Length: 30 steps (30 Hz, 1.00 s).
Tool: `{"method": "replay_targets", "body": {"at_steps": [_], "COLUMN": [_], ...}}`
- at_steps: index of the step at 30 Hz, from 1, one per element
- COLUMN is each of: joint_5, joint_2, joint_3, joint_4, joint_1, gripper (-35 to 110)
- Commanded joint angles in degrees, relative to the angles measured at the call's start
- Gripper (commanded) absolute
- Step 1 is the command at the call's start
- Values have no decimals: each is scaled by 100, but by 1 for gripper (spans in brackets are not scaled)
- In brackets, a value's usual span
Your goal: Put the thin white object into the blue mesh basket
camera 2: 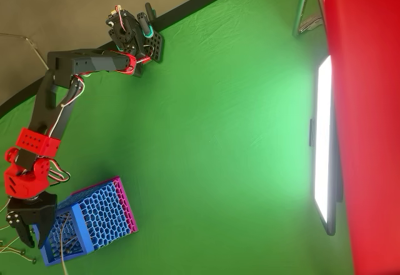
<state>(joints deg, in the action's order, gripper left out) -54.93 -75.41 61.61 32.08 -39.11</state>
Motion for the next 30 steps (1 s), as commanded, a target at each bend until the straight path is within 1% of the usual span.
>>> {"method": "replay_targets", "body": {"at_steps": [1, 9, 16, 18, 24, 28, 30], "joint_5": [114, 246, 650, 958, 1934, 2505, 2848], "joint_2": [-598, -1389, -2364, -2584, -3322, -3902, -4219], "joint_3": [229, 940, 1969, 2303, 3366, 4087, 4491], "joint_4": [-202, -316, -457, -519, -562, -519, -519], "joint_1": [-35, 158, 677, 914, 1626, 2057, 2285], "gripper": [10, 11, 10, 13, 10, 13, 12]}}
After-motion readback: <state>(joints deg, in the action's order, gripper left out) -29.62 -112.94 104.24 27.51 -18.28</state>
